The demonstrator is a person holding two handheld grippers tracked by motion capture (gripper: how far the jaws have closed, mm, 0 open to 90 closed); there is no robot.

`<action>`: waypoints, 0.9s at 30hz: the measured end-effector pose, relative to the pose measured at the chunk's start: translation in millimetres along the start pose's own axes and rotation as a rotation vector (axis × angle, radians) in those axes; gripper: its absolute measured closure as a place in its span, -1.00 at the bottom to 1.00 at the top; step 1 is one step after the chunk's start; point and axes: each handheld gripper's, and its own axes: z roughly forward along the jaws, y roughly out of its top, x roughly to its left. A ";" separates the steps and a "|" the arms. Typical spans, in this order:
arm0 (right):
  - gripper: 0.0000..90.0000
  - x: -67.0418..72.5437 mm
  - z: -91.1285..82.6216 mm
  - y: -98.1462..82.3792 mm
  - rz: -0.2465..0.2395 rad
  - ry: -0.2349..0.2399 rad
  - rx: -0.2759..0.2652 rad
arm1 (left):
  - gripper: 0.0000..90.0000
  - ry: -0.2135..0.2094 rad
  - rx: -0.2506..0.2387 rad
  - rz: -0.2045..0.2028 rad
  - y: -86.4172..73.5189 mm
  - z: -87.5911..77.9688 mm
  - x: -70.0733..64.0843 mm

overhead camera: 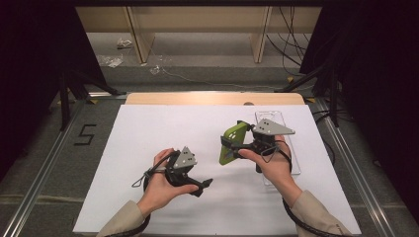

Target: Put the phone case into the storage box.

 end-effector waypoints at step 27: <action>-0.61 -15.6 -12.8 8.6 0.001 -0.049 -0.014 | -1.00 0.048 -0.009 -0.046 -20.8 -23.4 19.4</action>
